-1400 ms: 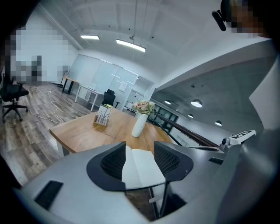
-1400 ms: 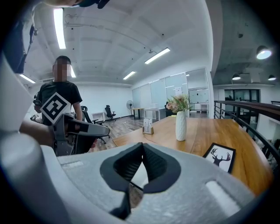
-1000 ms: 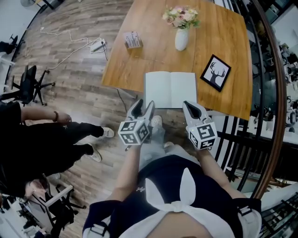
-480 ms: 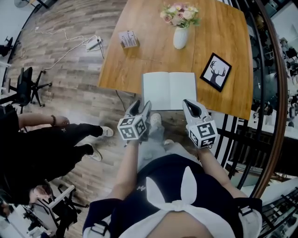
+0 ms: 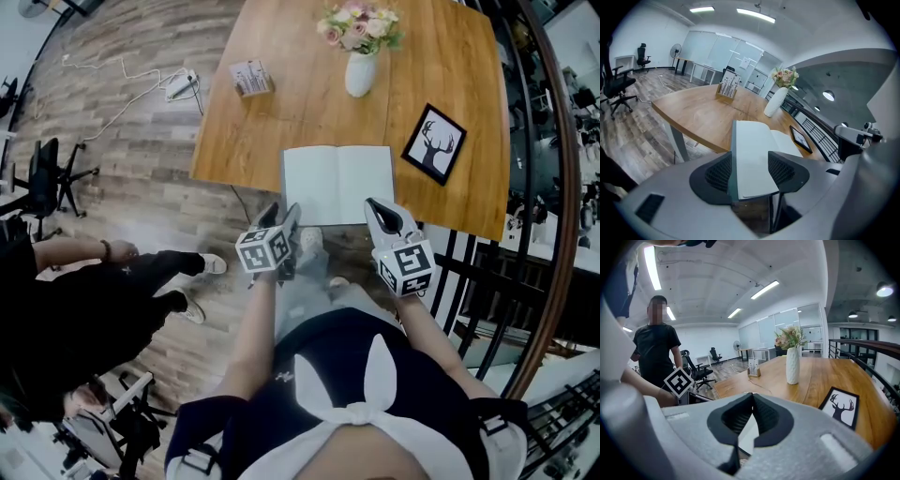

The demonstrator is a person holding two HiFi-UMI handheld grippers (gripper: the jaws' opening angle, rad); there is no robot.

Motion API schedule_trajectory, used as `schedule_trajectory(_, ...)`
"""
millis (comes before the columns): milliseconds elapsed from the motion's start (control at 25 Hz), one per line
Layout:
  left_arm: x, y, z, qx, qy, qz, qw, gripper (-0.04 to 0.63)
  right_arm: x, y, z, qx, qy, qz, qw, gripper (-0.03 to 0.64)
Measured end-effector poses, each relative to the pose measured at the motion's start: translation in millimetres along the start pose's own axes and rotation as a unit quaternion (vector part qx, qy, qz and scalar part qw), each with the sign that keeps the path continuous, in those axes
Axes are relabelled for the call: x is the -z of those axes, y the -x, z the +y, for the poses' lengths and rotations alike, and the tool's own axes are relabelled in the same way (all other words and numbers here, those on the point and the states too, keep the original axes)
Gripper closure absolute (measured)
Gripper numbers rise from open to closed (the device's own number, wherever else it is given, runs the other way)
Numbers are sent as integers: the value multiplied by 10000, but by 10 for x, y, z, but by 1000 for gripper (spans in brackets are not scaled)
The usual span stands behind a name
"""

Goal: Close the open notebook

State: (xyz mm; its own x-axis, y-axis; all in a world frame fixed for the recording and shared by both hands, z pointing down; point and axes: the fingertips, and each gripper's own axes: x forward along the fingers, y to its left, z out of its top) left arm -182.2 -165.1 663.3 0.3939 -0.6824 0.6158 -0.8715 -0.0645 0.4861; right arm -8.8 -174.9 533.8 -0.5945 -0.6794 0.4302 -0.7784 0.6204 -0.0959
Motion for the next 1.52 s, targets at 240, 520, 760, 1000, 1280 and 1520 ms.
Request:
schedule_trajectory(240,154,-118,126,-37,258,245,9994,357,41,-41,-32,-9,-32,66,10000,618)
schedule_trajectory(520,276,-172,219,54,562,484,9972,357,20,-57,-35,-32,-5,143,9999,618)
schedule_trajectory(760,379,-221,201,205,737,613,9952,372,32,-22,-61,5,-2,136,9999,618)
schedule_trajectory(1000,343,-125,212,156,641,556,9963,465,35,23,-37,22,-9,91,10000,618)
schedule_trajectory(1280,236,-45,119,206,571,377,9974,522,16,72,-39,26,28,70,10000,618)
schedule_trajectory(1520,180,62,29,293,464,244,9982,535,38,161,-9,55,51,15,10000,618)
